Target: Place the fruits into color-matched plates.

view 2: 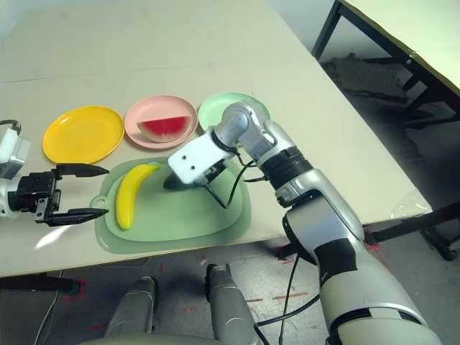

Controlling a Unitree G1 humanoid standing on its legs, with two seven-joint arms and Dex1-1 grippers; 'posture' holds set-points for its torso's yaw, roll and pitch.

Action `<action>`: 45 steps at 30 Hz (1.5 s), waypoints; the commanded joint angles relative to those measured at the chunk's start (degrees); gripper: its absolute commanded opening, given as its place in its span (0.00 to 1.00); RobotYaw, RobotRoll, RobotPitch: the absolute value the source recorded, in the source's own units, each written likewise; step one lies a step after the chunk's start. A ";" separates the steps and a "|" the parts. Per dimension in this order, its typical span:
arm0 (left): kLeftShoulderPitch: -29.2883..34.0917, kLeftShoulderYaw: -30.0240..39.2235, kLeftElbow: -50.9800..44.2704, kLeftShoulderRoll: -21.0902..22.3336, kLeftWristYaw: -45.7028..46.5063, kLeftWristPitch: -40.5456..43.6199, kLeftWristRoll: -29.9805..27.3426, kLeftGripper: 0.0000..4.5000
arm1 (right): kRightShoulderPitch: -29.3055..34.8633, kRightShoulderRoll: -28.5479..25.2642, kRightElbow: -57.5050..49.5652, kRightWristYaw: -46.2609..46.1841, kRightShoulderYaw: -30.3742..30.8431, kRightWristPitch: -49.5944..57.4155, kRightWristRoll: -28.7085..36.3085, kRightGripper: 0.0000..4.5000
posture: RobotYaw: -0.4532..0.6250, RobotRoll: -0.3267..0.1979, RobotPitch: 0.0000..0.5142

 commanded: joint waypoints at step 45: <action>0.79 -0.62 -2.84 -0.25 2.47 1.62 -0.29 1.00 | -19.03 -3.54 31.36 -17.05 -9.02 0.49 -7.20 1.00 | 0.41 0.62 0.39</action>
